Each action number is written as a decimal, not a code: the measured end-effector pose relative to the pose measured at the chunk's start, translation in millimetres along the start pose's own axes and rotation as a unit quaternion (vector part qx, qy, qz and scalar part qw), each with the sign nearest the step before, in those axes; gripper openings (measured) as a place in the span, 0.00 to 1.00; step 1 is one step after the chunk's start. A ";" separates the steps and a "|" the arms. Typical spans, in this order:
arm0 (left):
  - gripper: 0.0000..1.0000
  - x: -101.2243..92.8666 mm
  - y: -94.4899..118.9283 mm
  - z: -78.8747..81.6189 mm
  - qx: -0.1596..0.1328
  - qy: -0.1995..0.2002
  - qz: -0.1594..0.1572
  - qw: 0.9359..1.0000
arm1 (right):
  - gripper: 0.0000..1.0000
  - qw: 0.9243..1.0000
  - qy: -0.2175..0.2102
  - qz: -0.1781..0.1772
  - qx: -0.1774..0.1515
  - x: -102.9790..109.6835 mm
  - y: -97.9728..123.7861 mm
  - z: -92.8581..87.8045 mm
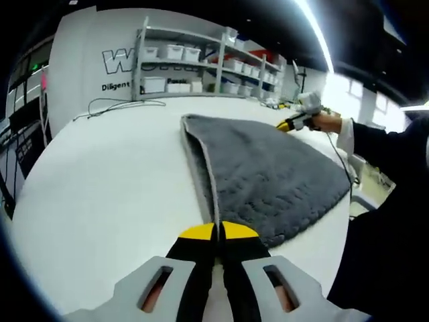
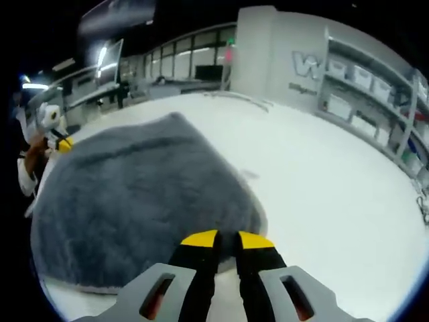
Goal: Open the folded towel by lifting each exposed corner and separating the folded layers until the towel lies flat within the target outline without major curled edges
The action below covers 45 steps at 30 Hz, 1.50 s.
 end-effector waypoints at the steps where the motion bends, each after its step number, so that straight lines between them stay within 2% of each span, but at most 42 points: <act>1: 0.02 1.1 -0.3 0.3 -0.001 0.001 0.000 1.000 | 0.07 1.000 -0.001 -0.001 0.001 -0.9 0.1 -0.2; 22: 0.02 17.4 -6.8 5.5 0.002 -0.019 -0.022 1.000 | 0.07 1.000 -0.010 -0.013 0.016 -6.5 0.1 1.2; 31: 0.02 28.5 -11.4 8.2 0.004 -0.013 -0.015 1.000 | 0.07 1.000 0.003 -0.010 0.001 -8.2 3.6 -0.3; 36: 0.02 41.4 -17.8 12.3 0.016 -0.009 -0.005 1.000 | 0.07 1.000 -0.002 -0.002 -0.001 -9.5 5.0 -1.4; 45: 0.02 58.7 -29.1 18.9 0.056 -0.029 0.004 0.998 | 0.08 1.000 -0.010 0.014 0.007 -3.1 8.6 -7.1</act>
Point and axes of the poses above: the point that each gripper's makers call its tool centre point, and the gripper's own axes: y roughly backward along the fingers, x roughly to its left, z roughly out of its top, the point moved 1 cm from there along y, roughly backward along the fingers, and after that the axes turned 6 degrees about -y, right-handed, at the moved point
